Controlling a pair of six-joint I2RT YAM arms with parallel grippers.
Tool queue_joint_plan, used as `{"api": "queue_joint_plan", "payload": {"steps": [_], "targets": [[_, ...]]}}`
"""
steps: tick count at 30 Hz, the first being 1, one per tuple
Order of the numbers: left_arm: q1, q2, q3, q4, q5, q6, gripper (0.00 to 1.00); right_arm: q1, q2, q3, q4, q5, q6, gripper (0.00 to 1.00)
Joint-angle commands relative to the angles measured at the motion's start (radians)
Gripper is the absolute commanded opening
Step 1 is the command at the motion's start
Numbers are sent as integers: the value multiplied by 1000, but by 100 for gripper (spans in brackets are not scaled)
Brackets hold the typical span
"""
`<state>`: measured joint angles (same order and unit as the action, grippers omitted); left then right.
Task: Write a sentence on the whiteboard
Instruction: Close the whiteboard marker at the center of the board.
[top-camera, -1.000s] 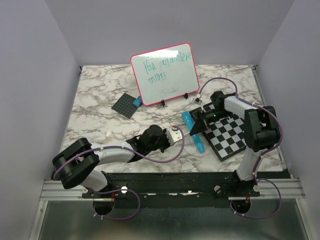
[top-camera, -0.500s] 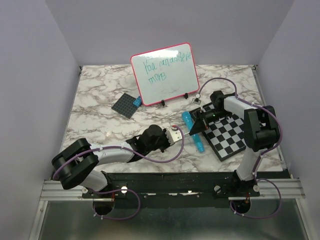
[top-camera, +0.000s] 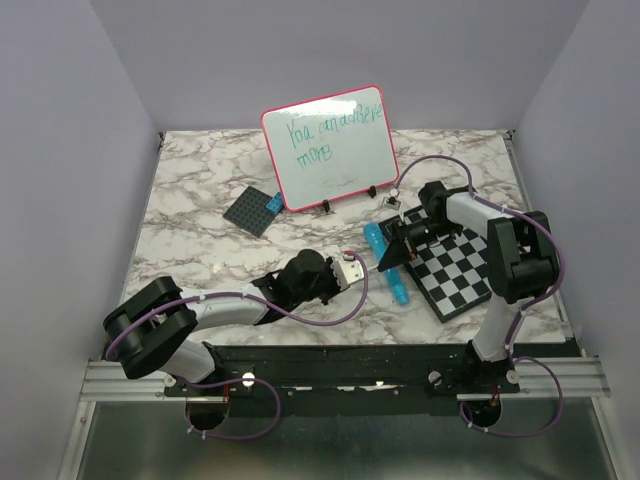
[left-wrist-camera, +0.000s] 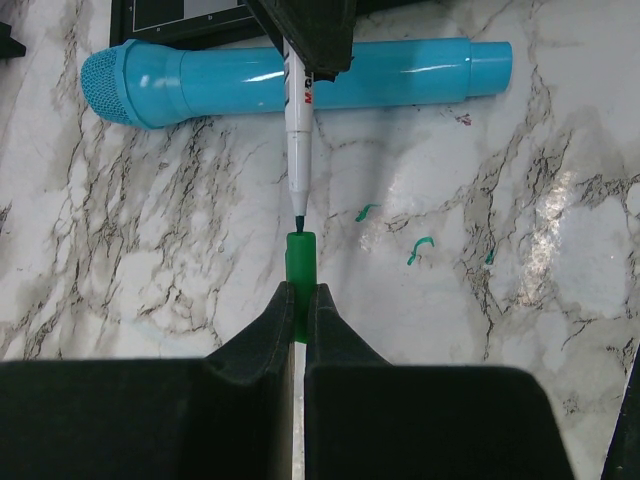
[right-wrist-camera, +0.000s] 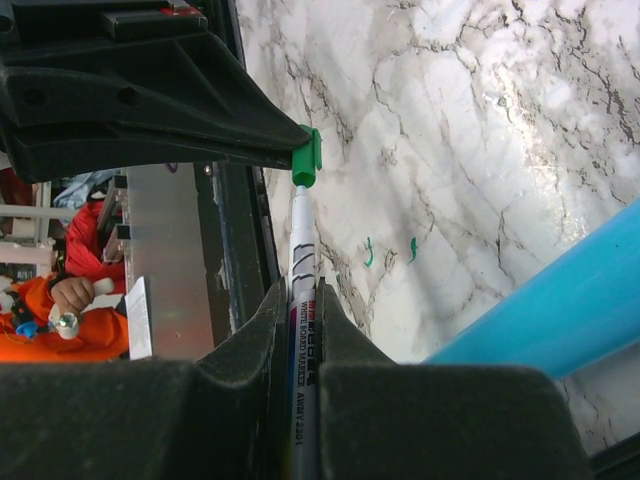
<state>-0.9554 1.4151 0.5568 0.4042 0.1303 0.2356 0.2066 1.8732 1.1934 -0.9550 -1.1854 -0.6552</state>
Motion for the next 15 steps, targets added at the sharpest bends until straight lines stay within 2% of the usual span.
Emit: {"api": "queue_joint_plan", "payload": {"steps": [1,15], "targets": [[3,-13,-6,22,26,-1,0,16,20,6,-4,9,-14,1],[4,-10,2,25,54,-2,0,36,34,20,-5,7,-9,1]]}}
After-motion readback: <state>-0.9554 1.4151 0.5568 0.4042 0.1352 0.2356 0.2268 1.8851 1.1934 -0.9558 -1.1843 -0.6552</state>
